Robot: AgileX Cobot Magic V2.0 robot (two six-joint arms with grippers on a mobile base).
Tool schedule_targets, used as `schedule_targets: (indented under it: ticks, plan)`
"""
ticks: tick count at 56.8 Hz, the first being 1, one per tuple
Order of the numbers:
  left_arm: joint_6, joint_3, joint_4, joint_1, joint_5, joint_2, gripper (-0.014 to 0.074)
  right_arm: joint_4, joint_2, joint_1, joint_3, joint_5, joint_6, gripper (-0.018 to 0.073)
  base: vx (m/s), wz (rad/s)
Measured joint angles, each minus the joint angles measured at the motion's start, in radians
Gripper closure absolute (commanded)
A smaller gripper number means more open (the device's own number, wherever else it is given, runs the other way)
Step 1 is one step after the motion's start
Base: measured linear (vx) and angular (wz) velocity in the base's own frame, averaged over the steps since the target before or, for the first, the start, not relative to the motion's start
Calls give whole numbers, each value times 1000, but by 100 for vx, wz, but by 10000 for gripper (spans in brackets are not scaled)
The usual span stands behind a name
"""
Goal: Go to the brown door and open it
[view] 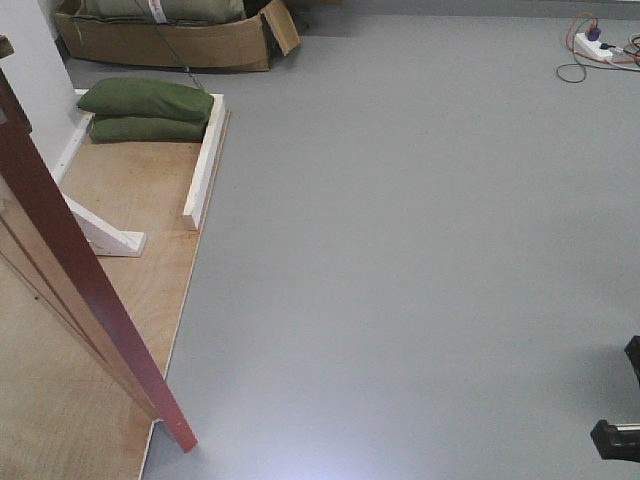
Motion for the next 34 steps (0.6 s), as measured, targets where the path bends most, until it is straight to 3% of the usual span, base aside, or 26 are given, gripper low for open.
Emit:
schedule_targets:
  ticks: [34]
  plan:
    - [0, -1, 0, 1, -12, 0, 600, 0, 0, 0, 0, 0, 0, 559, 1, -1]
